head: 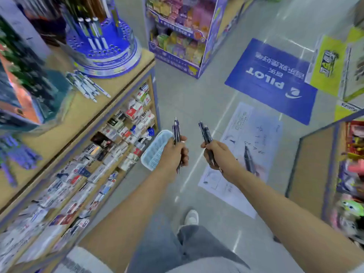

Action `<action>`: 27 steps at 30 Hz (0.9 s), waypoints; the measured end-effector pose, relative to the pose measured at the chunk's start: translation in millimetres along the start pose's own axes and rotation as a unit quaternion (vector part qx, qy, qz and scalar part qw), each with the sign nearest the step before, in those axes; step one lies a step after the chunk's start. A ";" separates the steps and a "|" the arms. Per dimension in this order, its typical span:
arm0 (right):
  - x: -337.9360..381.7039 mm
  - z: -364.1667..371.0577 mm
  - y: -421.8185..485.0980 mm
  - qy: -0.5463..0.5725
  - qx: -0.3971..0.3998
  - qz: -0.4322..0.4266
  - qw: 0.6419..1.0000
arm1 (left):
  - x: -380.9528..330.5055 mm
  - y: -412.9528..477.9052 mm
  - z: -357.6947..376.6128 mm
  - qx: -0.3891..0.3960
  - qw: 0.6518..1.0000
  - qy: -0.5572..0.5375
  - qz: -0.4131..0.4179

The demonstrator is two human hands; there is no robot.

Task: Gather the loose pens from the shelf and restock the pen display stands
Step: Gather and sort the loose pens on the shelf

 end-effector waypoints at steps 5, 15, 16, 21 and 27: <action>40.2 -79.9 44.4 0.050 0.029 -0.027 0.998 | -36.4 79.8 64.5 0.061 0.997 -0.002 -0.043; 158.4 -204.5 211.9 0.054 0.023 -0.029 0.998 | -168.0 290.6 108.6 0.065 0.998 0.012 -0.005; 173.5 -216.3 230.2 0.055 0.015 -0.026 0.998 | -183.0 313.1 110.4 0.062 0.998 0.011 -0.007; 244.7 -259.8 323.4 0.038 0.003 -0.001 0.999 | -252.8 405.0 108.7 0.048 0.999 -0.002 -0.019; 329.2 -275.5 466.2 -0.025 0.069 0.013 0.997 | -335.3 507.9 62.9 -0.009 1.000 -0.019 0.014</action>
Point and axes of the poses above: each hand's wrist, its own y-axis towards the middle knuckle, its own z-axis out of the palm, x = y × z, the point moved 7 cm from there along y, towards the middle knuckle, and after that the axes turned 15 degrees about x, right-handed, at the moved point
